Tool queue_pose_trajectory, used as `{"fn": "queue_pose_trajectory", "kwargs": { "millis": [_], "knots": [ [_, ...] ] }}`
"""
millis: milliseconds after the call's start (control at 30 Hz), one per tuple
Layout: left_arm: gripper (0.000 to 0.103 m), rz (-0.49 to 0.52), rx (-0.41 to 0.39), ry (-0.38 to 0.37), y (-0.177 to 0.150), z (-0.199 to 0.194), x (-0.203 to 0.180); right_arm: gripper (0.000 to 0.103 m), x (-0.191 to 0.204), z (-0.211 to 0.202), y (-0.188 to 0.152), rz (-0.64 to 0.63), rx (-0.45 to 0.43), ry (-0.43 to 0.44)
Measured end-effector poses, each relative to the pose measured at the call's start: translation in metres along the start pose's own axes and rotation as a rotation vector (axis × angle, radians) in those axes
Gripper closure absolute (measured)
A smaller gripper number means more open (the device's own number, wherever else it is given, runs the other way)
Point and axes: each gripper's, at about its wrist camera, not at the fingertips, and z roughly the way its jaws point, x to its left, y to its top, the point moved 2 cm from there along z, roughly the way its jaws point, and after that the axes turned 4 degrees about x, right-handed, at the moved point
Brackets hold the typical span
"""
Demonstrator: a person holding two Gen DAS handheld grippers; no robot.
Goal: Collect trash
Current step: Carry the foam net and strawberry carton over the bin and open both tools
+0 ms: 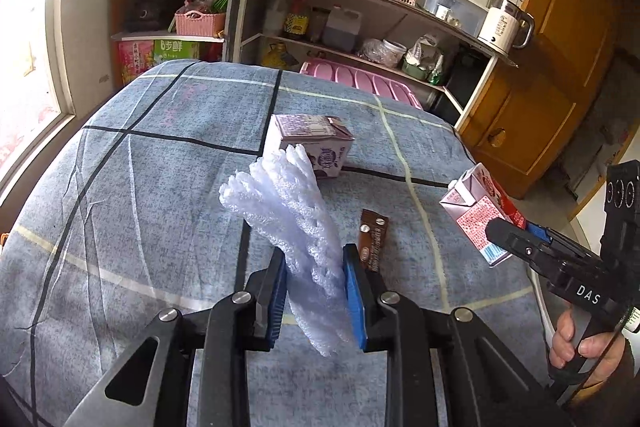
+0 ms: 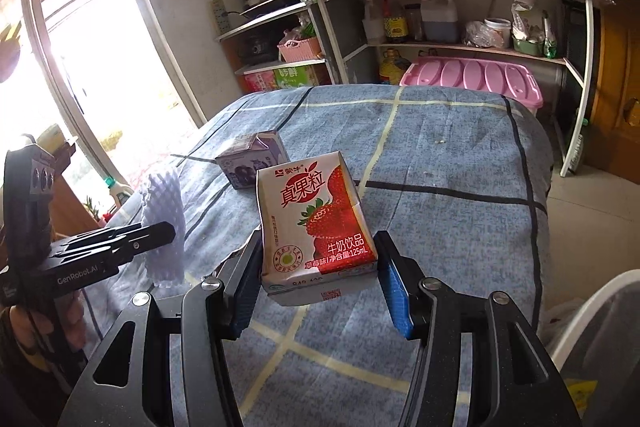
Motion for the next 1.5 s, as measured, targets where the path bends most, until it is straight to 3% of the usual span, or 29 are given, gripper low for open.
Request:
{"fn": "queue_pose_trajectory", "kwargs": {
  "millis": [167, 700, 1133, 1500],
  "knots": [
    [0.076, 0.047, -0.012, -0.052, -0.006, -0.015, -0.028, 0.048, -0.003, -0.023, -0.01, 0.031, -0.031, -0.002],
    [0.076, 0.216, -0.009, -0.168, -0.025, -0.024, -0.136, 0.048, -0.047, -0.105, -0.043, 0.137, -0.115, -0.151],
    [0.076, 0.356, 0.039, -0.304, -0.046, -0.008, -0.238, 0.048, -0.103, -0.177, -0.077, 0.239, -0.169, -0.299],
    [0.075, 0.462, 0.114, -0.355, -0.065, 0.018, -0.305, 0.048, -0.148, -0.204, -0.107, 0.335, -0.147, -0.389]
  ]
}}
